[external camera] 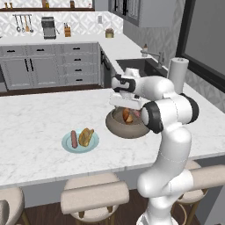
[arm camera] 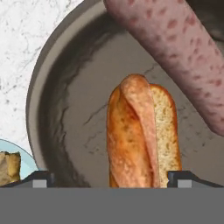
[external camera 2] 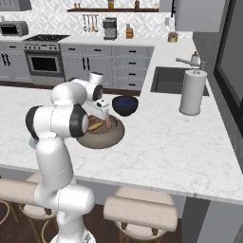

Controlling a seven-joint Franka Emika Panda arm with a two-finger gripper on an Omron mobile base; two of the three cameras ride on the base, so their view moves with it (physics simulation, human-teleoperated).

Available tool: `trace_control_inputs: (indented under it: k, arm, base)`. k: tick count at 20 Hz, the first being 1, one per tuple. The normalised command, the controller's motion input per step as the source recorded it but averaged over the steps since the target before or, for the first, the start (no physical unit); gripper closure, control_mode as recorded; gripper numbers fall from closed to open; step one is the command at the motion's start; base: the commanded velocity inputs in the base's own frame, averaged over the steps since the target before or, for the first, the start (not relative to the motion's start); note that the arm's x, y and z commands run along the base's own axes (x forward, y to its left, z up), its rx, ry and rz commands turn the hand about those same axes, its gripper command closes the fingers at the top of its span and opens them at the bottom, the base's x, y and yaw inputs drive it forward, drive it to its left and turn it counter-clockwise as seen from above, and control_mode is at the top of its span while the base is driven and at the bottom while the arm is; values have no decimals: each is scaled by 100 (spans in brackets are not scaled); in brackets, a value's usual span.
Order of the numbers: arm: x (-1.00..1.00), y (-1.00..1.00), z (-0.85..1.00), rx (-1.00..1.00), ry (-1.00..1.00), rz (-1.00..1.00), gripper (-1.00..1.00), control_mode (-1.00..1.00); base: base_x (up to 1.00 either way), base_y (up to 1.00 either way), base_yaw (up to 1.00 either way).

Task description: Place one bun and one sausage from the bowl on each plate.

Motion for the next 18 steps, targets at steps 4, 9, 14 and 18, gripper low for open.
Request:
trace_control_inputs:
  k: [4,9,14,18]
  arm:
    - [10,-6,-23,0,0,7,-100,-100]
    - [-8,0,-3,0,0,5,-100,-100]
    - [-9,1,0,0,0,1,100,-100]
    - [-9,0,0,0,0,0,100,-100]
  base:
    - [0,0,0]
    - [0,0,0]
    - [0,0,0]
    - [0,0,0]
